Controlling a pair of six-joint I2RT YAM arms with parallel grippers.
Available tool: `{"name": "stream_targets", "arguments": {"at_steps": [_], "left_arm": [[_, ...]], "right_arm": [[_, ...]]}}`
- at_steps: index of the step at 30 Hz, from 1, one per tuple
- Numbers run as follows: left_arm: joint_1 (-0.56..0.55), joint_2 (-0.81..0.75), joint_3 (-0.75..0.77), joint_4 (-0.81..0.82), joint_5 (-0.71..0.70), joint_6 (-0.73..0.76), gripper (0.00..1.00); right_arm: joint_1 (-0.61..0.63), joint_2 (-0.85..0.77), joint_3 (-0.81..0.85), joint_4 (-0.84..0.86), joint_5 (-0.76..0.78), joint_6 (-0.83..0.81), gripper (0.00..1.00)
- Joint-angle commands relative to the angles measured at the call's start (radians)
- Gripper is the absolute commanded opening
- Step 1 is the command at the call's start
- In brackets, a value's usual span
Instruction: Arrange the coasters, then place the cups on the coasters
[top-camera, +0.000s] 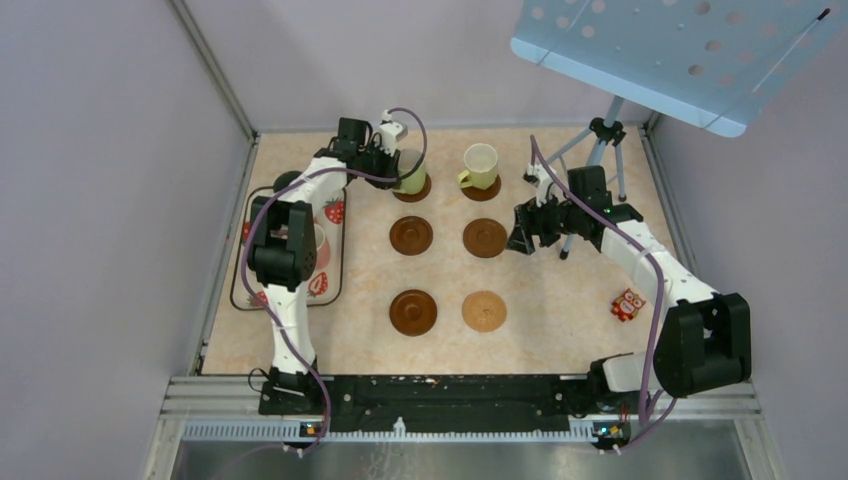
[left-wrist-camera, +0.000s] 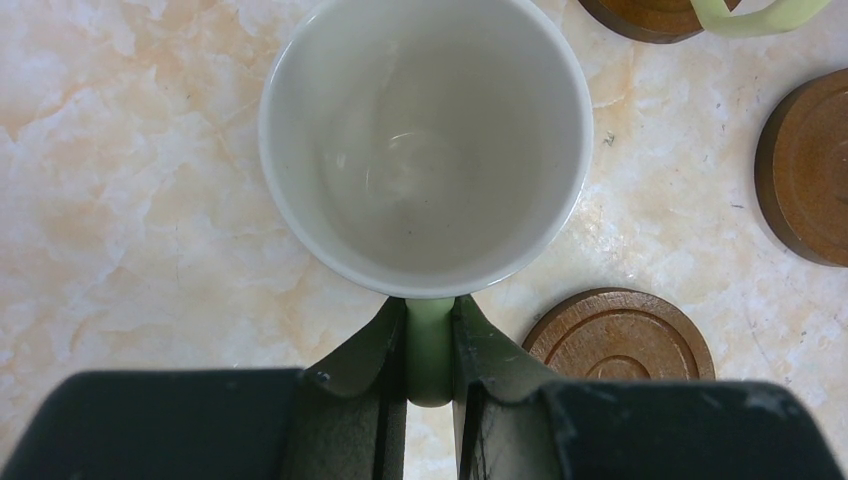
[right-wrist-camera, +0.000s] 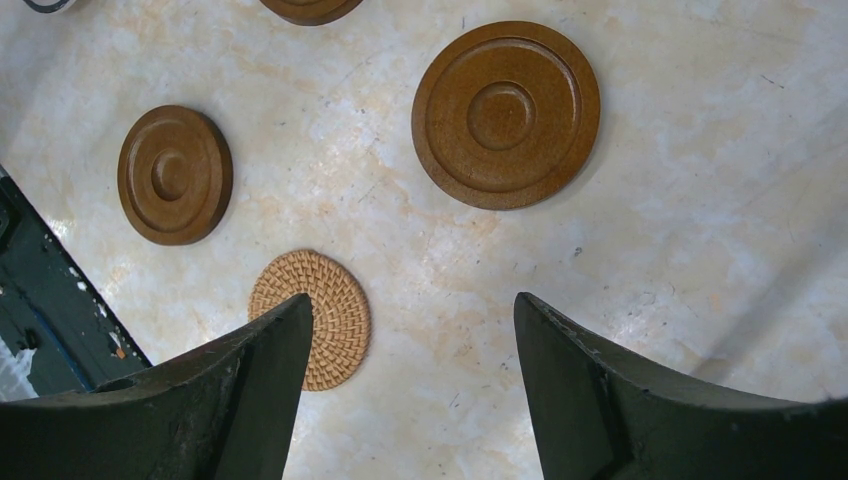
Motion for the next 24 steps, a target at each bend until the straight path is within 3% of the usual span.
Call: {"name": "stream_targets", "arguments": {"at_steps": [1, 8, 16, 22, 24], "left_arm": [[0.008, -0.021, 0.001, 0.049, 0.011, 0.014, 0.22], [0.008, -0.058, -0.017, 0.028, 0.003, 0.032, 0.47], [0.008, -0.131, -0.031, -0.03, 0.002, 0.042, 0.66], [0.035, -0.235, -0.011, -0.196, -0.047, 0.09, 0.95], [0.066, -0.279, 0.0, -0.266, -0.041, 0.114, 0.99]], "right_arm": [[-0.008, 0.002, 0.001, 0.035, -0.005, -0.017, 0.73], [-0.007, 0.001, 0.003, 0.035, -0.005, -0.017, 0.73], [-0.007, -0.001, 0.004, 0.034, -0.007, -0.018, 0.73], [-0.008, -0.013, 0.001, 0.029, -0.011, -0.02, 0.73], [-0.008, -0.017, 0.001, 0.027, -0.014, -0.021, 0.73]]}}
